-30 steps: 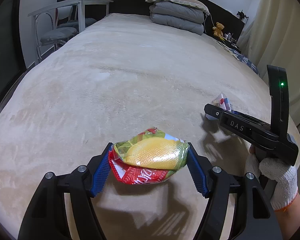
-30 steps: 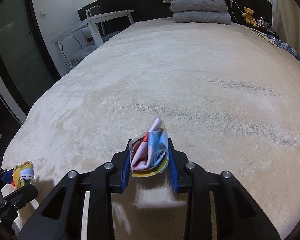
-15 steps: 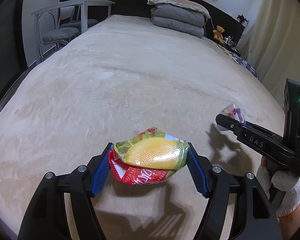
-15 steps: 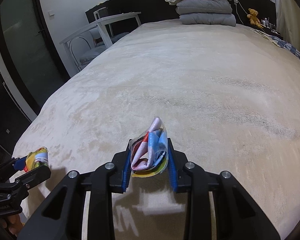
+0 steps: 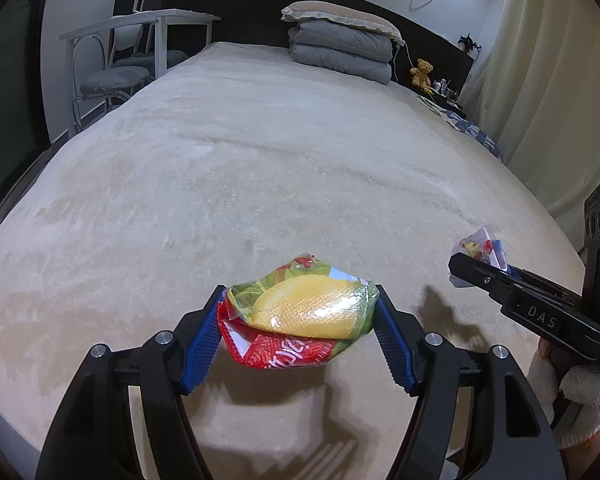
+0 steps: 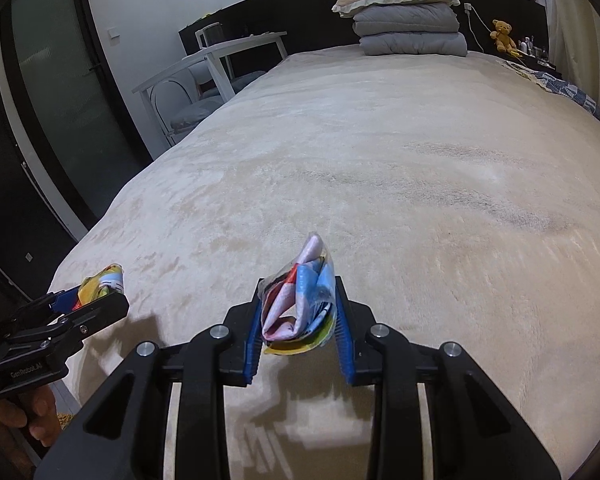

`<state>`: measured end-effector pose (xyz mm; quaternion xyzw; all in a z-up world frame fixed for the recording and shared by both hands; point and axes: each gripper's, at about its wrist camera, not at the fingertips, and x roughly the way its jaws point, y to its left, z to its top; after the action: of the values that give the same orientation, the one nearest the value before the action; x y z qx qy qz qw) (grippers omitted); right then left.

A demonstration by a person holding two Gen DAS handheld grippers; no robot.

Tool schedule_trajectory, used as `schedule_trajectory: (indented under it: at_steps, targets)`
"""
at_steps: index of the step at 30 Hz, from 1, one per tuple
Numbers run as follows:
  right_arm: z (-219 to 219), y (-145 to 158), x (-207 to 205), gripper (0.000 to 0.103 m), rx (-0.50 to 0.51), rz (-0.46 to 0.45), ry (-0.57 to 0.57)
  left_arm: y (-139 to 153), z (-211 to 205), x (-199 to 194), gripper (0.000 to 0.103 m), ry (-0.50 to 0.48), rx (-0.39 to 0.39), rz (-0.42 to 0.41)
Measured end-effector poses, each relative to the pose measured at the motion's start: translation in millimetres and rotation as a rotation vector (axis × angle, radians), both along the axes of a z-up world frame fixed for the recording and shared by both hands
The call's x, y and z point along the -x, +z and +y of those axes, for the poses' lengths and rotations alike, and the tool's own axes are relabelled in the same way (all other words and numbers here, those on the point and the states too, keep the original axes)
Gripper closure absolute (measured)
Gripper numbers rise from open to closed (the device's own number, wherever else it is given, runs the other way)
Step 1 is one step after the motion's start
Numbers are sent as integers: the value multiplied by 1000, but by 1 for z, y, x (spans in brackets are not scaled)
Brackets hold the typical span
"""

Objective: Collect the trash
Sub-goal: 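Carry the chip bag and blue cup down over the black bin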

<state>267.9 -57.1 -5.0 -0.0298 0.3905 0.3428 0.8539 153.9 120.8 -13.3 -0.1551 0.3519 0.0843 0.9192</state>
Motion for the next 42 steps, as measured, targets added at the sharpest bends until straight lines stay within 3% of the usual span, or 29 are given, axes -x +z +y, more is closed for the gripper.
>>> schedule_trajectory:
  at_steps: [23, 42]
  targets:
    - [-93, -5, 102, 71, -29, 3, -57, -14, -87, 79, 35, -106, -21, -37]
    - [-131, -21, 182, 71, -47, 29, -12, -37, -128, 133, 35, -185, 1, 0]
